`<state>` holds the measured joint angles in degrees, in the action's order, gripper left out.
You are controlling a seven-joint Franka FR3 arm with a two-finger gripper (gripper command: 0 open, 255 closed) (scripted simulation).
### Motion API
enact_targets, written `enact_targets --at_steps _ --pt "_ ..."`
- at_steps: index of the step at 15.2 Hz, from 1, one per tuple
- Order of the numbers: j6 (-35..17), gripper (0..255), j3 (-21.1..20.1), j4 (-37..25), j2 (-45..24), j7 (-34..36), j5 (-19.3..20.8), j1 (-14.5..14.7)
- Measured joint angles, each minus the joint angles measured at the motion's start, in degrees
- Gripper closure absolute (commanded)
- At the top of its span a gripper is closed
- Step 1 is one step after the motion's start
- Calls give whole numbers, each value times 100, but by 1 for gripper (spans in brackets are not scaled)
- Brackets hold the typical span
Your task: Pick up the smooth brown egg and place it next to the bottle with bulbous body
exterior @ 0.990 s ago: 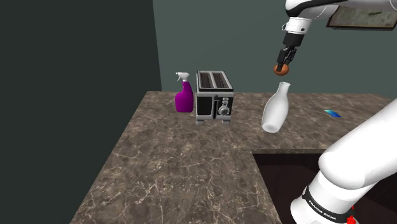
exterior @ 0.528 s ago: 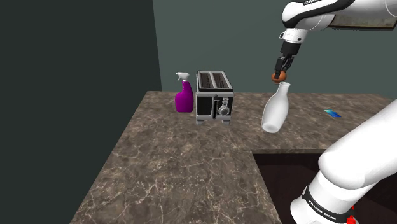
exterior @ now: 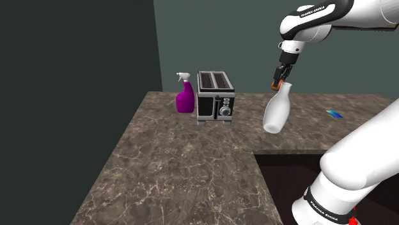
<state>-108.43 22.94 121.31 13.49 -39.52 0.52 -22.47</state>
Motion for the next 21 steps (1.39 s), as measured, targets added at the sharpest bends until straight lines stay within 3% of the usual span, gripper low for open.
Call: enact_targets --at_steps 21 --pt "-1627 255 148 1129 -547 -295 -224 5"
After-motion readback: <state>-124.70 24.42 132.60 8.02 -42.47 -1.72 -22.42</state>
